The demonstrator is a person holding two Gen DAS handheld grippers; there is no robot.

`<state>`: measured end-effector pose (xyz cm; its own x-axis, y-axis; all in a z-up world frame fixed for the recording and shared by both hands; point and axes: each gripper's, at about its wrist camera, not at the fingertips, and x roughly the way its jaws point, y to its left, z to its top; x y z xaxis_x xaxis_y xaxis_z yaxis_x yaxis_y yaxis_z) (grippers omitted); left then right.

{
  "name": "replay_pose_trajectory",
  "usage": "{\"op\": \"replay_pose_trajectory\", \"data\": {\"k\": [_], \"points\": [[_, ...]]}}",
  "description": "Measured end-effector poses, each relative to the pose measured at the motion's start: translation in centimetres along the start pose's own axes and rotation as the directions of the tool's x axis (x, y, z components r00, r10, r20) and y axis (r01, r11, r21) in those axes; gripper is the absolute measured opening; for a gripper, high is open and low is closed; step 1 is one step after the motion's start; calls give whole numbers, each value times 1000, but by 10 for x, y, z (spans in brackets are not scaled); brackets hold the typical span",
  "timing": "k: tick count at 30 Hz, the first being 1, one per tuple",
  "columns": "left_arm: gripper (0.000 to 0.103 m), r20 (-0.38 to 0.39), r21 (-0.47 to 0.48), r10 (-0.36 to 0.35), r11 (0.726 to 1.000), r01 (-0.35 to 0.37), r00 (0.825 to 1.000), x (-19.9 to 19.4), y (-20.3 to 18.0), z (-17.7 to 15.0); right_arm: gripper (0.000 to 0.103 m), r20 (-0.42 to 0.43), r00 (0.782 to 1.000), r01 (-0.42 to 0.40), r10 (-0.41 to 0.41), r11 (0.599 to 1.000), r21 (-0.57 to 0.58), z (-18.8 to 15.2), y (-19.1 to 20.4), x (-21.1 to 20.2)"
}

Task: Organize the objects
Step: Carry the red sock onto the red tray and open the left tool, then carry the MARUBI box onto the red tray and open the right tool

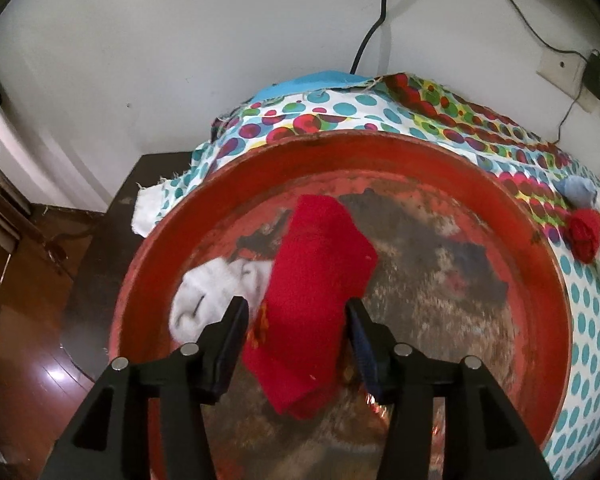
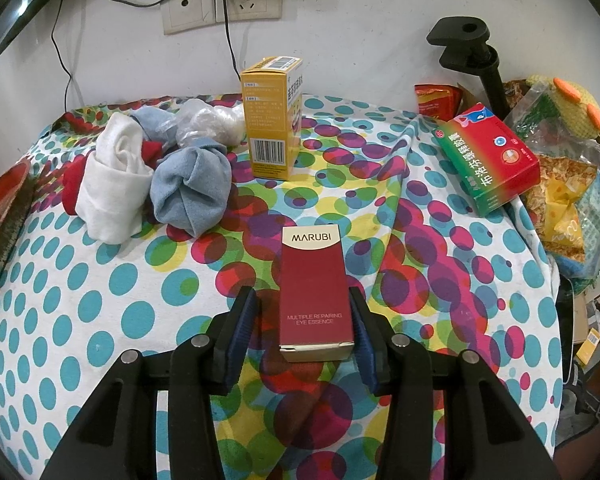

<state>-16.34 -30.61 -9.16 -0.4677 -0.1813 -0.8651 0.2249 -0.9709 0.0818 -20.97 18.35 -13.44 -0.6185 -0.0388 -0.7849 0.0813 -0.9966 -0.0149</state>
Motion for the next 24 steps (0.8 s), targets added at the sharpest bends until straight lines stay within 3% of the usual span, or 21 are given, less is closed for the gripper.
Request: {"op": "replay_pose_trajectory", "data": {"k": [8,13,17,24], "points": [[52,42,28,106,994,-107,993,-46,-5,-36,43,0,1000,3,-3,1000,0,0,1,1],[52,76,55,38,998,-42,996,-75,-19,-65,43,0,1000,7,-7,1000,-3,0,0,0],[52,114,51,52,997,-58,992,-85,-22,-87,44,1,1000,10,-10,1000,-4,0,2,1],[52,78,-75,17,997,-11,997,-70,-3,-112,42,2,1000,12,-12,1000,-8,0,5,1]]}}
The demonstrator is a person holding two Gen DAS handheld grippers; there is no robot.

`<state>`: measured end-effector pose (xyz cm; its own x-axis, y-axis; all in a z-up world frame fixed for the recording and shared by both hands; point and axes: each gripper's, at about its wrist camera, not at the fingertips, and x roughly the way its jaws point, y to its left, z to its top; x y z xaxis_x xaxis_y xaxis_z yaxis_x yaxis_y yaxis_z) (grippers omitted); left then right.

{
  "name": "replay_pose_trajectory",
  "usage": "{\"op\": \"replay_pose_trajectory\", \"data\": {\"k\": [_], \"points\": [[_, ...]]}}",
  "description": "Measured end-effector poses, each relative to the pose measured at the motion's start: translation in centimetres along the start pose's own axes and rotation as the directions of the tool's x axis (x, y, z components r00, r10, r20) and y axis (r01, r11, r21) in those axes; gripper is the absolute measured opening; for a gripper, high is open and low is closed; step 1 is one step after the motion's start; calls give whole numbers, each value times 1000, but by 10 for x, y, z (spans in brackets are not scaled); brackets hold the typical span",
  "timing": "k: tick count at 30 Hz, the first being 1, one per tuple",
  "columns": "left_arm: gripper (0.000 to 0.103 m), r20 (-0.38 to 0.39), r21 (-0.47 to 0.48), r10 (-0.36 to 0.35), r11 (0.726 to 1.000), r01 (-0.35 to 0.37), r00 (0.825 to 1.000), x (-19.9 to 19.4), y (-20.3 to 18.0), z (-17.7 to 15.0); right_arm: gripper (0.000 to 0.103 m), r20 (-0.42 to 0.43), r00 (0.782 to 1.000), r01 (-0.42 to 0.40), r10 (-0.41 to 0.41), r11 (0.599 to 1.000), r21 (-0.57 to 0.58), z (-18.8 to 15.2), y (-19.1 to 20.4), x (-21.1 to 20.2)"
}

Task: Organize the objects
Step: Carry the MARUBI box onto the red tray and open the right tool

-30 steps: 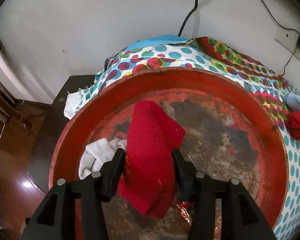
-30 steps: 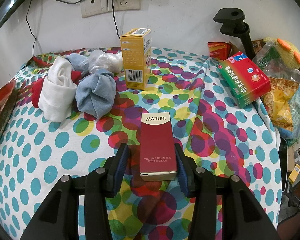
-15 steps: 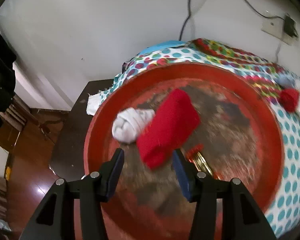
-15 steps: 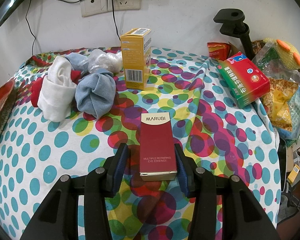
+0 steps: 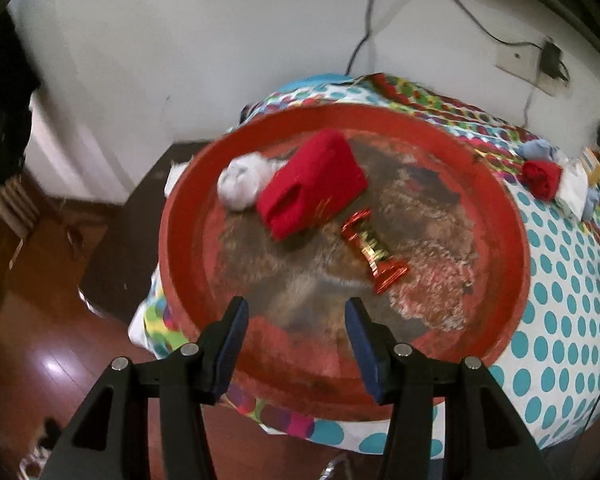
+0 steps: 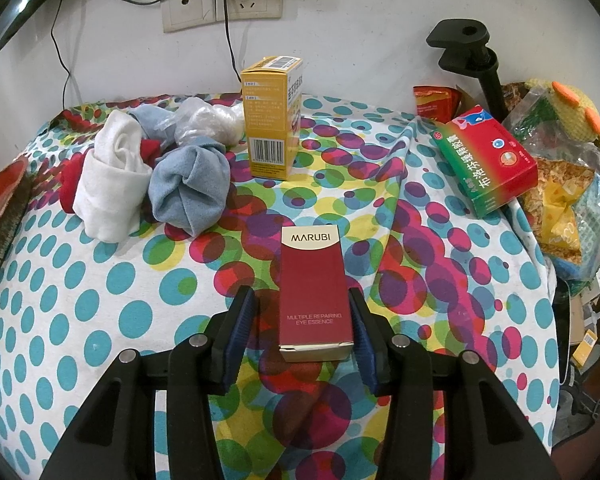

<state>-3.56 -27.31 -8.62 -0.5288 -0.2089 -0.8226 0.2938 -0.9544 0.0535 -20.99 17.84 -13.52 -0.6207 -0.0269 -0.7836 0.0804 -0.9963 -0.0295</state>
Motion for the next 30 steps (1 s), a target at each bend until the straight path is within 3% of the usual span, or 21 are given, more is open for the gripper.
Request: {"op": "replay_pose_trajectory", "data": {"k": [2,9,15,30], "points": [[52,-16,-16,6,1000,-6,1000,4,2,-7,28,0,1000,2,-2,1000,3,0,0,-1],[52,17,4,9,1000,-10,1000,3,2,-8,27,-23,1000,3,-2,998,69,-9,-5,-14],[52,29,-15,-1,1000,1,1000,1,6,-7,27,-26,998,-48,51,994,101,-20,3,-29],[52,64,-18,106,994,-105,992,-3,9,-6,27,-58,968,-249,243,962,-115,-28,114,-68]]}}
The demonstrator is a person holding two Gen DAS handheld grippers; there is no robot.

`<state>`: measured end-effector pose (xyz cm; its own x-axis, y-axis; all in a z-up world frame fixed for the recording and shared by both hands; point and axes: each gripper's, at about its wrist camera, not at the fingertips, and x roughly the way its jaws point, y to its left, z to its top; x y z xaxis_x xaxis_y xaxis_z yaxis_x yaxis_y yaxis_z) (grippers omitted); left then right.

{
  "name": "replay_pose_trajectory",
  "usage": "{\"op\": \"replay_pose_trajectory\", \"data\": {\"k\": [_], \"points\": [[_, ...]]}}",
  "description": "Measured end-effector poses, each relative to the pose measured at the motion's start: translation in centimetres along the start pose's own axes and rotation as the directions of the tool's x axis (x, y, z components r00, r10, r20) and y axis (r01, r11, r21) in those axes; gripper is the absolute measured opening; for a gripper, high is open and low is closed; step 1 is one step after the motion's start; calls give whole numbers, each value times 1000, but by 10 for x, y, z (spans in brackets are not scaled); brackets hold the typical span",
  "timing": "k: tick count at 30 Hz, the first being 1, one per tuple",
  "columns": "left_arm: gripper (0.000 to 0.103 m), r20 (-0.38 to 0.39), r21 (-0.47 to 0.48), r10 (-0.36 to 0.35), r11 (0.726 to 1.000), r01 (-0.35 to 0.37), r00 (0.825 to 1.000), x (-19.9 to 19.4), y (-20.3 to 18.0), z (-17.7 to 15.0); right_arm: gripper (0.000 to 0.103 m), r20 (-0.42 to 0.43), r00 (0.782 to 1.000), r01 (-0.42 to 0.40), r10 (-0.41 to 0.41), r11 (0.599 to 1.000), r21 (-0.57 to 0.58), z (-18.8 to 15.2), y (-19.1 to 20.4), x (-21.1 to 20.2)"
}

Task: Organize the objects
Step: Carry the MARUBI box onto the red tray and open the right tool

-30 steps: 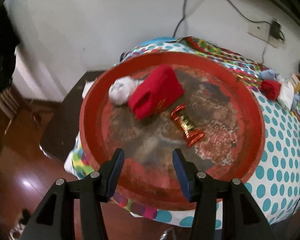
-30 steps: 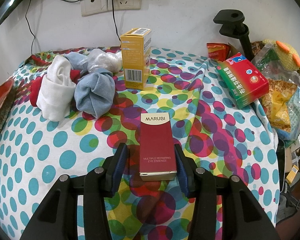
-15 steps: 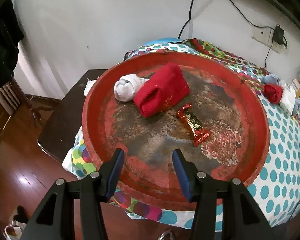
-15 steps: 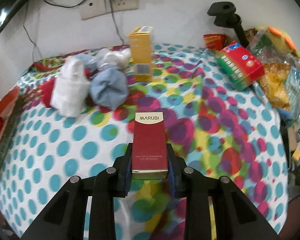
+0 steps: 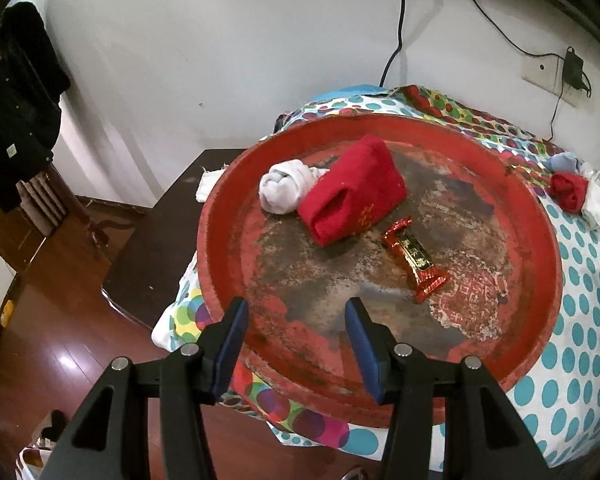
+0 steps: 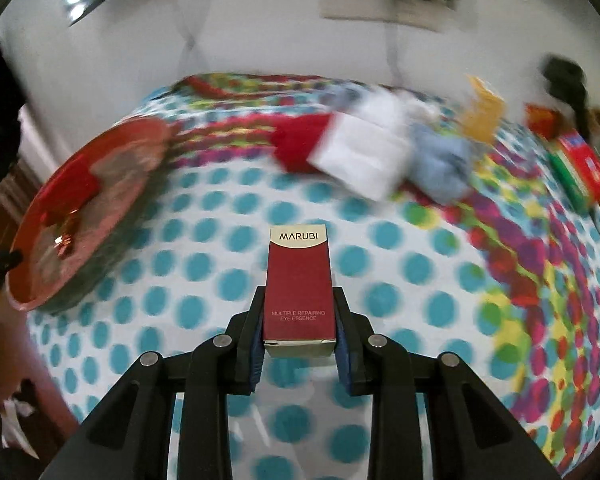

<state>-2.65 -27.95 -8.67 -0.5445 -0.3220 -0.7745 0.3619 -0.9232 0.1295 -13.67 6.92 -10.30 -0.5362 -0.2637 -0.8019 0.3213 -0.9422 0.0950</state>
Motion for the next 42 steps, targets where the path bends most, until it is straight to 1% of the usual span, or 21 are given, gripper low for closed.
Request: {"op": "replay_pose_trajectory", "data": {"k": [4,7,9,12,15,17,18,20,26,29,42], "points": [[52,-3,-24,-5,1000,5,1000,0,6,1,27,8,999,-32,32,997,-64,8,37,-6],[52,7,-57,2,998,-1,1000,-3,12,2,27,17,998,-54,56,993,-105,16,52,-11],[52,12,-80,9,997,-8,1000,-3,17,3,27,24,997,-65,69,990,-128,22,71,-10],[52,3,-102,15,995,-15,1000,-2,21,3,27,30,996,-79,86,982,-169,25,91,-14],[52,-10,-130,6,991,-7,1000,1,27,2,27,23,995,-87,94,974,-210,42,130,0],[52,-14,-147,-10,989,8,1000,2,31,2,27,15,995,-92,98,966,-242,47,148,7],[52,-14,-158,-10,987,8,1000,2,33,1,27,12,995,-92,98,964,-251,50,165,16],[52,-17,-174,-1,985,-2,1000,3,39,1,27,2,994,-100,105,957,-271,52,181,25],[52,-34,-210,-3,978,-4,999,10,49,0,27,-24,996,-94,91,942,-322,54,212,46],[52,-41,-210,-4,978,-5,999,13,50,-1,27,-35,996,-88,81,940,-330,57,221,57],[52,-66,-221,-21,975,6,998,19,54,-3,27,-66,996,-73,54,936,-344,66,242,82]]}}
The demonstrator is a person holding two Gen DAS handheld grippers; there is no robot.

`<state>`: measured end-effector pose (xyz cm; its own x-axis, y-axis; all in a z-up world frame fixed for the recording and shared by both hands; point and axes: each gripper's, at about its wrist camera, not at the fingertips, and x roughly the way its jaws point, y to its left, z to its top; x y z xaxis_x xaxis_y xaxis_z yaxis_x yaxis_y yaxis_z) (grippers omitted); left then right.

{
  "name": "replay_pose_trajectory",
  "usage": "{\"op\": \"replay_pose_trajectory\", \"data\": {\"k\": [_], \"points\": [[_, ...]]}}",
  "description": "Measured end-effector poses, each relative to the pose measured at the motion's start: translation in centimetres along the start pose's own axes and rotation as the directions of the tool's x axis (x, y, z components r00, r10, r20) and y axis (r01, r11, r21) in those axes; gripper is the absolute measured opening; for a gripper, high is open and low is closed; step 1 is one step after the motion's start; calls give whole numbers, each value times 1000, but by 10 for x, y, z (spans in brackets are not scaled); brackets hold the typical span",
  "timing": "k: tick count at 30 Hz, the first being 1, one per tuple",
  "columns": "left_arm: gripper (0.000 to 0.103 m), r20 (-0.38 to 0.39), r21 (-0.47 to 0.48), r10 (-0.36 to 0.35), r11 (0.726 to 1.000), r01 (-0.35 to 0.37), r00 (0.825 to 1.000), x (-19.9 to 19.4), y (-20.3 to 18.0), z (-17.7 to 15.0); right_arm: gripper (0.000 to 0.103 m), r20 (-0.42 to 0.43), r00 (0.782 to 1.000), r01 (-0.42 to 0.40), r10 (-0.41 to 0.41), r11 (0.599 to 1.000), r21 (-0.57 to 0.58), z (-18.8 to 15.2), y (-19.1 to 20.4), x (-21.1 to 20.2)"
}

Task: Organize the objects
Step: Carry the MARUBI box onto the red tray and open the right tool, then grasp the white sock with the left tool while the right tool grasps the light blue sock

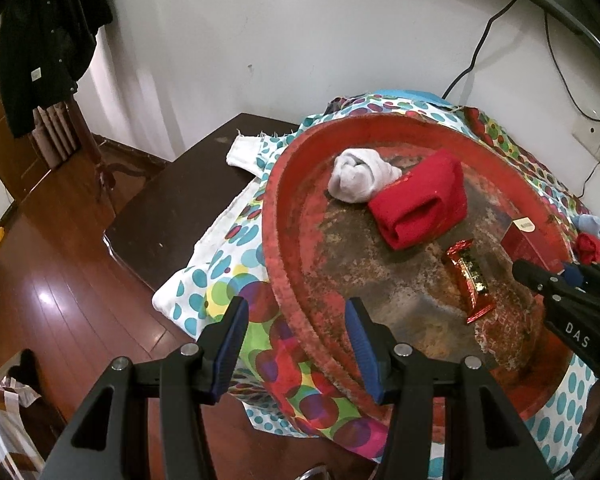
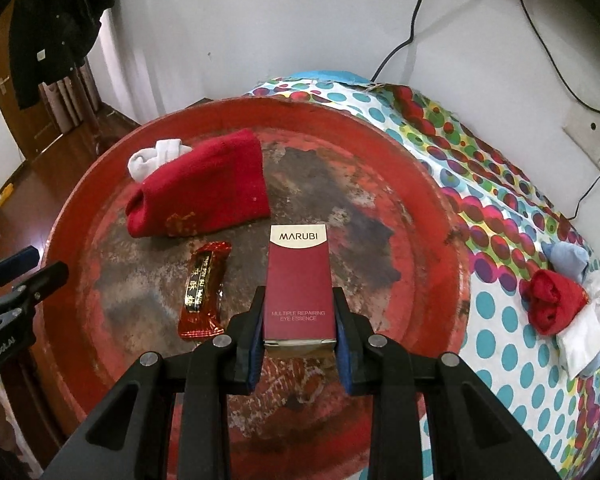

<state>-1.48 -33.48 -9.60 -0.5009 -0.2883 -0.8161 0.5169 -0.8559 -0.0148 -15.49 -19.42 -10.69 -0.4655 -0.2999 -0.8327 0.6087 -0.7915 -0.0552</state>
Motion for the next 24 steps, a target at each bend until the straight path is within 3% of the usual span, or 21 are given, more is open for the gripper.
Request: {"op": "replay_pose_trajectory", "data": {"k": [6,9,18,24], "points": [[52,7,9,-5,1000,5,1000,-1,-2,0,30,4,1000,1,-1,1000,8,-1,2,3],[52,4,11,-6,1000,6,1000,0,-3,0,46,22,1000,7,-8,1000,21,-2,0,-1],[52,-1,19,-20,1000,20,1000,-2,-8,-1,47,72,997,-15,9,997,81,-17,-24,-29],[52,22,51,-10,999,9,1000,-9,-17,-2,48,103,993,37,-48,993,113,-52,-64,-59]]}}
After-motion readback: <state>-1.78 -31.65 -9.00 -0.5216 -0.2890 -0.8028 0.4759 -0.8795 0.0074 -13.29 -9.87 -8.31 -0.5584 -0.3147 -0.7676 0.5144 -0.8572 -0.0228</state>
